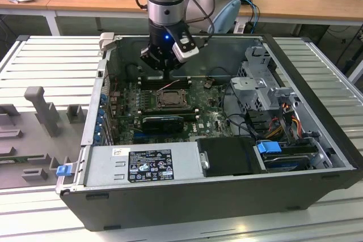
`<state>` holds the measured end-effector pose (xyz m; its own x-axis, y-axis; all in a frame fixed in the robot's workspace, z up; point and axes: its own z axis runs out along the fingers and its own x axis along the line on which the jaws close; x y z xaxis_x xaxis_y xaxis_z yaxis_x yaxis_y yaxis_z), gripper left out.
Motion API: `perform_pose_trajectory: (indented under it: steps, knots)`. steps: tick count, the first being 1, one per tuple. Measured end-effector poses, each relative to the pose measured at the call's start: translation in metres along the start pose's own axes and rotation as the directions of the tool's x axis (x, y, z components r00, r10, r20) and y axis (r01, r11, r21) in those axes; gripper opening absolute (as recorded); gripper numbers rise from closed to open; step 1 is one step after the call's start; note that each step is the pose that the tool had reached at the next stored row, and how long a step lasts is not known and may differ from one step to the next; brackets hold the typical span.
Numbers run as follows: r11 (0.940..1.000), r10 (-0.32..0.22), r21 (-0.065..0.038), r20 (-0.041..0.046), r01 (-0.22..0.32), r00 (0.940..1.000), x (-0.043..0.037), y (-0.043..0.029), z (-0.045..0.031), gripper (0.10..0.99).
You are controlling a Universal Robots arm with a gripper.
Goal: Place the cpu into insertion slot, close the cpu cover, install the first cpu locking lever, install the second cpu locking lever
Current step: 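Install the first cpu locking lever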
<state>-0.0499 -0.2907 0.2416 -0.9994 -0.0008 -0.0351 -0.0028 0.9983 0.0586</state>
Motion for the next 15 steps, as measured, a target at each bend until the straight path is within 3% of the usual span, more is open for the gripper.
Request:
perform_pose_trajectory:
  steps: [4,15]
  knots:
    - [1.0,-0.003,-0.001,-0.0002,0.003,1.0,-0.0096,0.0035,0.0079,0.106]
    - [0.9996,-0.028,-0.002,-0.0017,0.028,0.9996,-0.0162,0.008,0.0157,0.106]
